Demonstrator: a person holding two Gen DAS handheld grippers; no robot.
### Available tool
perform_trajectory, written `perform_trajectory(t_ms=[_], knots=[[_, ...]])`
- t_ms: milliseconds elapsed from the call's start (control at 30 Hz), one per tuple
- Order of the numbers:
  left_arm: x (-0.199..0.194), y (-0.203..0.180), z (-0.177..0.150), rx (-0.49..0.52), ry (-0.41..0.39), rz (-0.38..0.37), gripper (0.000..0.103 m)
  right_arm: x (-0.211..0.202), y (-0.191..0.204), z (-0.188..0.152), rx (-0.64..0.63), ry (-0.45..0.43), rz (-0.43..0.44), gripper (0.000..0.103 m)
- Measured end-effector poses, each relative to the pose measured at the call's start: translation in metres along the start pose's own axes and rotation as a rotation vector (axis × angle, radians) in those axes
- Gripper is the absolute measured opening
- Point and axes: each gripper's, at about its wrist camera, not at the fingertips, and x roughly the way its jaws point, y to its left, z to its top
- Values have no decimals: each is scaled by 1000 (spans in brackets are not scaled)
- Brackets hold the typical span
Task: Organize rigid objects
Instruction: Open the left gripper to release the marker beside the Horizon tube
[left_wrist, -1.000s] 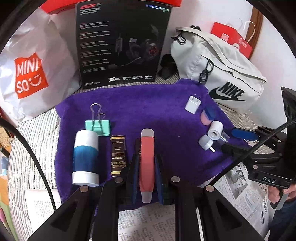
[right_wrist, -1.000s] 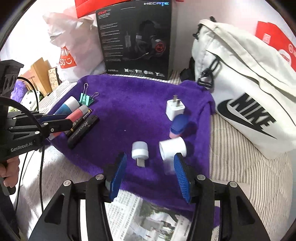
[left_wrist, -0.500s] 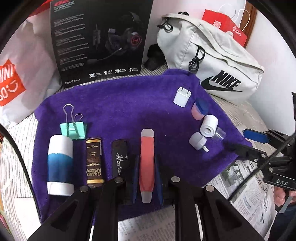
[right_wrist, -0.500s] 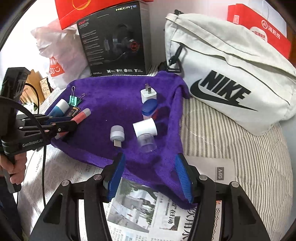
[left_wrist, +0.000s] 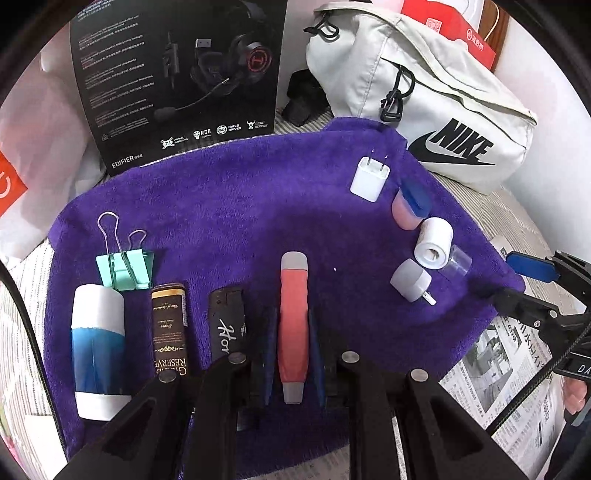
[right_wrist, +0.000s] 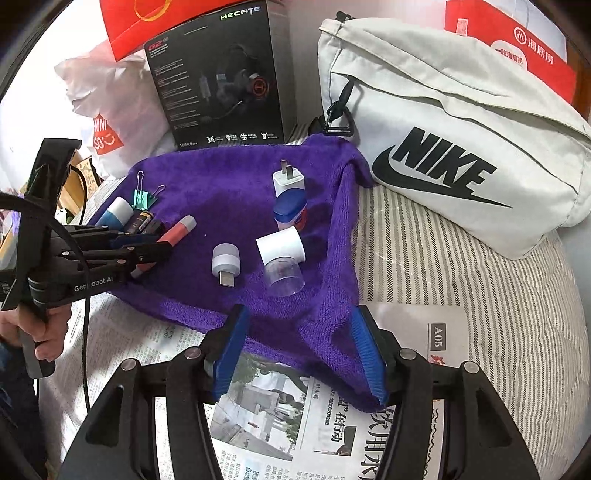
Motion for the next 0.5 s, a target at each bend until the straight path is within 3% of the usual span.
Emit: perform_trajectory(t_ms=[300, 500], knots=[[-4, 0, -5, 18, 18, 1, 17, 3, 3, 3, -10, 0, 6, 60], [-13, 2, -12, 15, 30, 8, 26, 2, 3, 2, -3, 1, 3, 61]])
